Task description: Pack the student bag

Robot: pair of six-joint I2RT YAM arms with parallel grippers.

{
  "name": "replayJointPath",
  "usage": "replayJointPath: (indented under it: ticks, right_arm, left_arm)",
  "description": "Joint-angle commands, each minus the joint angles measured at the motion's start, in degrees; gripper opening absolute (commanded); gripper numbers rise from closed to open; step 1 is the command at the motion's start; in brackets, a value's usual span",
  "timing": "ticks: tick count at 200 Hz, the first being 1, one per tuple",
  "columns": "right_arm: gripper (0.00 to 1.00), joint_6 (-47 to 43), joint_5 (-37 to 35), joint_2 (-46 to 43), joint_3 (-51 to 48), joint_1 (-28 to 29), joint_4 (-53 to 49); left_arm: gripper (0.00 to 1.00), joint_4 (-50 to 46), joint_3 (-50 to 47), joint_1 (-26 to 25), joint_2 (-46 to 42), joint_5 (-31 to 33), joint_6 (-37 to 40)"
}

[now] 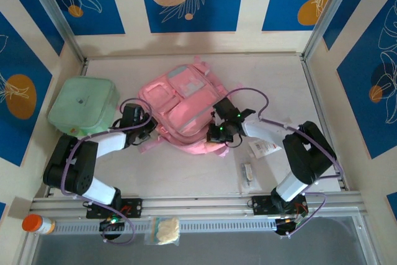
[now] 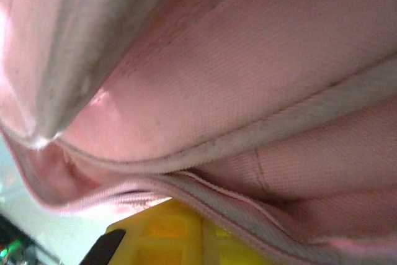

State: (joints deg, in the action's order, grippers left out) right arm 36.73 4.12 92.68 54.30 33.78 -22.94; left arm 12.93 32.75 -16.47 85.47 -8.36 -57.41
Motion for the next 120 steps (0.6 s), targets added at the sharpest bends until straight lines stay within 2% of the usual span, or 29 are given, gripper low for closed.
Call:
replayJointPath:
  ticks: [1,26,62,86,108,120]
  right_arm:
    - [0.07,-7.06,-1.88,3.83,4.88,-6.78,2.50]
    - [0.12,-9.80,-1.47,5.99,11.11,-10.85,-1.70]
    - [0.30,-10.48,-5.87,-3.90,8.60,-7.95,-6.51]
    - [0.37,-8.05,-8.01,-9.17,4.92,-3.19,-8.84]
    - [0.43,-7.46,-9.12,-10.46,2.05,4.57,-8.24]
    - [0.48,-9.22,-7.44,-10.02,0.39,9.05,-4.87]
  left_arm:
    - [0.00,2.16,-2.09,-3.77,-0.66,1.45,-4.16]
    - [0.00,3.84,-1.86,-8.58,-1.04,4.05,-10.03]
    - [0.00,4.83,-1.58,-11.68,-2.21,7.79,-14.35]
    - [0.00,3.42,-0.73,-12.94,-3.32,8.62,-15.09]
    - [0.00,2.66,-0.63,-13.91,-4.54,9.32,-15.58]
    - [0.00,2.14,-0.43,-14.55,-5.07,9.37,-16.20]
